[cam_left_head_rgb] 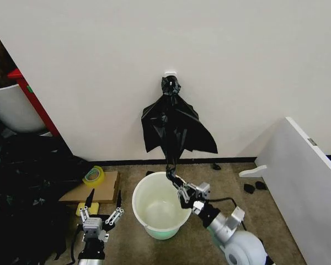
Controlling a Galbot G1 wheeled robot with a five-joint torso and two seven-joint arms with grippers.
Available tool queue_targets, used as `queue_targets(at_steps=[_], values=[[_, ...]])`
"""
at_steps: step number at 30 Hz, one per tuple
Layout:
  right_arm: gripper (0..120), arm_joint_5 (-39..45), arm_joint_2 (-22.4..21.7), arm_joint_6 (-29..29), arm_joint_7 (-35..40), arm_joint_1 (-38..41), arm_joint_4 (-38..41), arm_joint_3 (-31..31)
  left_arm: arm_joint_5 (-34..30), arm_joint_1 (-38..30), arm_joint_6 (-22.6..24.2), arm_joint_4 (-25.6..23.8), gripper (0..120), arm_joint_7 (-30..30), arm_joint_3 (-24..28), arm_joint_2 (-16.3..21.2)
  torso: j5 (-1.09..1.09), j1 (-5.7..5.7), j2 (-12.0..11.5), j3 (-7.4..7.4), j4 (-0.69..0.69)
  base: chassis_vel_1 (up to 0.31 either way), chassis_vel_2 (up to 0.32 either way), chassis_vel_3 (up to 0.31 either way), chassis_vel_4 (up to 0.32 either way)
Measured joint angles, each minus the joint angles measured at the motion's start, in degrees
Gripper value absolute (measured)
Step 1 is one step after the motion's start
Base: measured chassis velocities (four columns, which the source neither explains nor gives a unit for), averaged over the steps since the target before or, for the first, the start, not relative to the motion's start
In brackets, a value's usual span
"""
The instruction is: Place the garbage bag over the trash bin.
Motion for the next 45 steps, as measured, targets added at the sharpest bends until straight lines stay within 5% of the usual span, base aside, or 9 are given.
queue_targets(at_steps=[45], values=[[0, -8.7, -1.0, 5.7, -2.7, -4.8, -1.1, 0.4, -1.6, -1.8, 0.3, 0.8, 86, 0.2, 0.1, 0.5, 0.0, 0.01, 0.0, 0.01, 0.0, 0.0, 0.0, 0.0, 0.0]])
